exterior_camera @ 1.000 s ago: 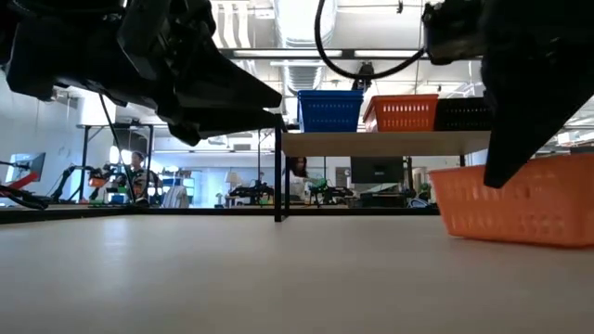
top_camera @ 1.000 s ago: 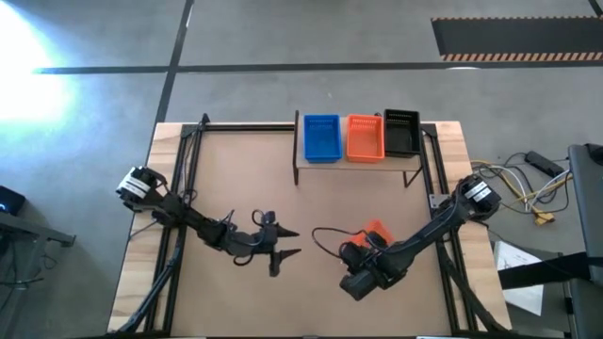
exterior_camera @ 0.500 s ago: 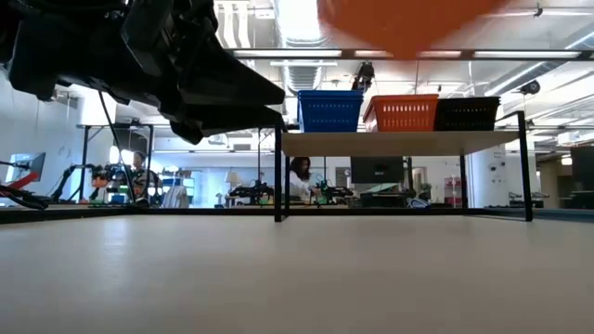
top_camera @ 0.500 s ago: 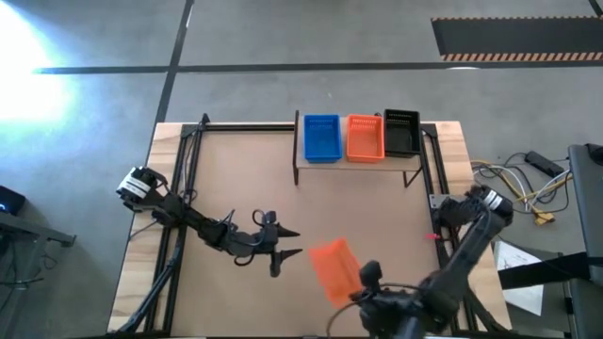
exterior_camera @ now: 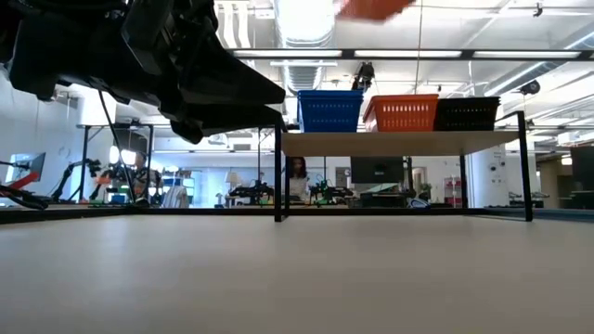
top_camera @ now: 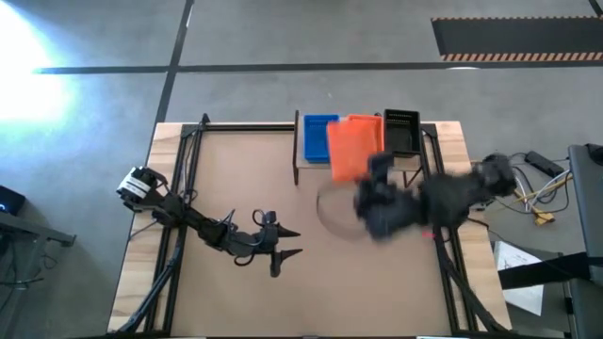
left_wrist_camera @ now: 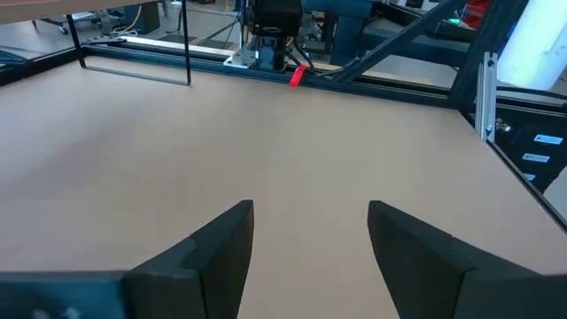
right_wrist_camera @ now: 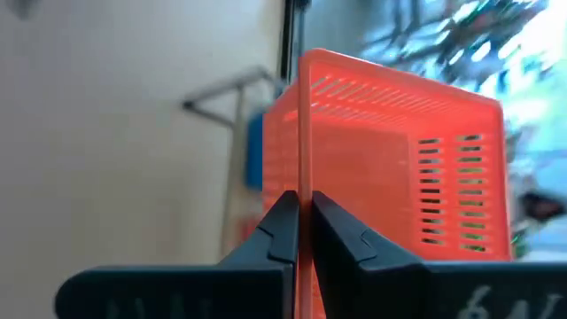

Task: Stack baskets on shelf by color
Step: Stack the orange bin on the orange bin

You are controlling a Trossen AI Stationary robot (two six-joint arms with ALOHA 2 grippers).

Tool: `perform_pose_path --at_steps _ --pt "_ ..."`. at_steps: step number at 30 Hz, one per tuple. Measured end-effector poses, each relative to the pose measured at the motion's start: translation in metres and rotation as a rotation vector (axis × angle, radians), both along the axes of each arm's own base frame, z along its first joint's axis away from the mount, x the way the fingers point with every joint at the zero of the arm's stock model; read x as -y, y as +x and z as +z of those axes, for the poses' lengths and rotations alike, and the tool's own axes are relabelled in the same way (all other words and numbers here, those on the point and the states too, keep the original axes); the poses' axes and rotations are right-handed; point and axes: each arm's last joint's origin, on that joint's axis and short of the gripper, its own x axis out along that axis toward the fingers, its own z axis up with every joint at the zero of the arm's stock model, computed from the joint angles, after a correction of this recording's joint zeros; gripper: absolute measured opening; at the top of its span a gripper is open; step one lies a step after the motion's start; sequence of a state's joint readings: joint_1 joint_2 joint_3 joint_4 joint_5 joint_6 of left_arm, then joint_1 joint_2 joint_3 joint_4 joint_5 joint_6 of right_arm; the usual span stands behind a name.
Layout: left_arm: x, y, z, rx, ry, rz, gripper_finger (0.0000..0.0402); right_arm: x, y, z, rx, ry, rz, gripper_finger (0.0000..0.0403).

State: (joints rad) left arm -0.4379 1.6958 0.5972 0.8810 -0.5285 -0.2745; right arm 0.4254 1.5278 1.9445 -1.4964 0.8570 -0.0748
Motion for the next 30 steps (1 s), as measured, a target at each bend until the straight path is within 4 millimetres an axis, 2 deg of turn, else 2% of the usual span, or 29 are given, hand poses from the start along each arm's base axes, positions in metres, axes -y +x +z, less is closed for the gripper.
perform_pose_path --at_steps 3,5,9,15,22,30 --pt "0.0 0.0 0.0 -0.002 0.0 0.0 0.0207 0.055 -0.01 0.006 -0.053 0.049 -0.114 0.0013" --pt "0.0 0.0 -0.001 -0.005 0.002 0.0 0.0207 0.085 -0.019 0.008 -0.043 0.096 -0.202 0.0013" --pt "0.0 0.0 -0.001 -0.009 0.003 0.0 0.0207 0.12 -0.038 0.005 -0.014 0.195 -0.266 0.0012" --pt "0.0 -0.001 -0.001 -0.009 0.001 0.001 0.0207 0.131 -0.033 -0.017 -0.019 0.272 -0.181 0.0012" --pt "0.0 0.0 -0.001 -0.008 -0.003 0.001 0.0207 0.137 -0.025 -0.048 -0.145 0.281 -0.146 0.0012" --pt "0.0 -0.001 -0.001 -0.008 -0.004 0.001 0.0207 0.145 -0.026 -0.051 -0.142 0.277 -0.183 0.0012"
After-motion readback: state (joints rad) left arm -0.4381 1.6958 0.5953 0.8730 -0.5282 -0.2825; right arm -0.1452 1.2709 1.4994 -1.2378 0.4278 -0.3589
